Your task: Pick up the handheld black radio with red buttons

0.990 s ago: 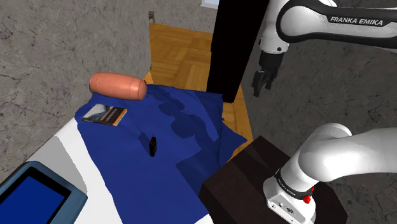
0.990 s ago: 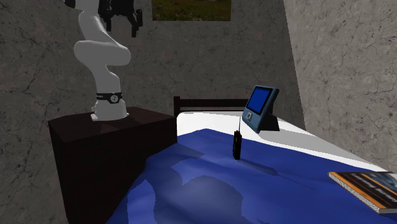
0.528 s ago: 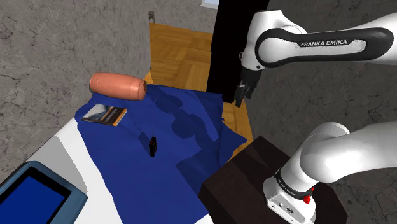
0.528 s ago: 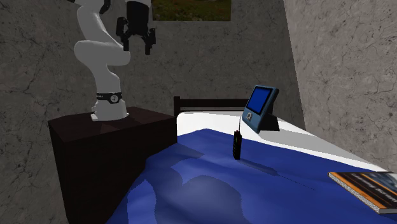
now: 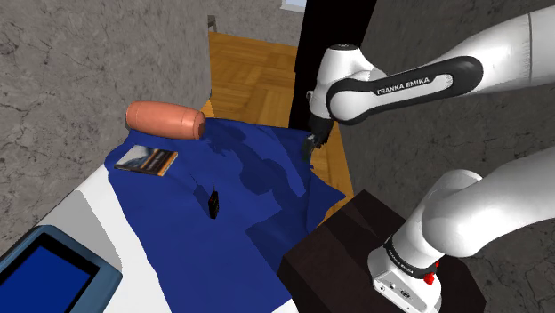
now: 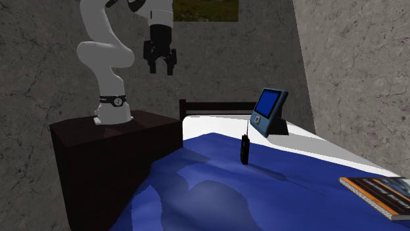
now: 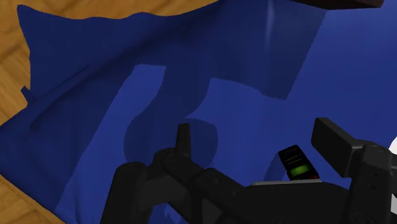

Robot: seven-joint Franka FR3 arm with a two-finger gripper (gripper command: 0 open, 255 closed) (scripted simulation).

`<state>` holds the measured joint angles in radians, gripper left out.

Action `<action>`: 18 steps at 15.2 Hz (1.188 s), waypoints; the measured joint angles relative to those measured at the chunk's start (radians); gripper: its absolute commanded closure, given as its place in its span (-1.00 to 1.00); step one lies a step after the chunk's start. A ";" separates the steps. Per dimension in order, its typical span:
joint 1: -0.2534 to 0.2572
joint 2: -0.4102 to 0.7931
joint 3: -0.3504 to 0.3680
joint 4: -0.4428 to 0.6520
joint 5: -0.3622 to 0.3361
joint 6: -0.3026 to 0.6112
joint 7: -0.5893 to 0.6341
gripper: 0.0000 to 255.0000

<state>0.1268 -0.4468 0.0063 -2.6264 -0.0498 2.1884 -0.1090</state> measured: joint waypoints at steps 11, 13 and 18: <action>0.066 0.395 0.065 0.073 -0.036 0.447 -0.011 -1.00; 0.075 0.463 0.075 0.102 -0.060 0.509 -0.002 -1.00; 0.113 0.656 0.078 0.218 -0.155 0.639 0.044 -1.00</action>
<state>0.2402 0.2092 0.0843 -2.4084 -0.2046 2.8274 -0.0652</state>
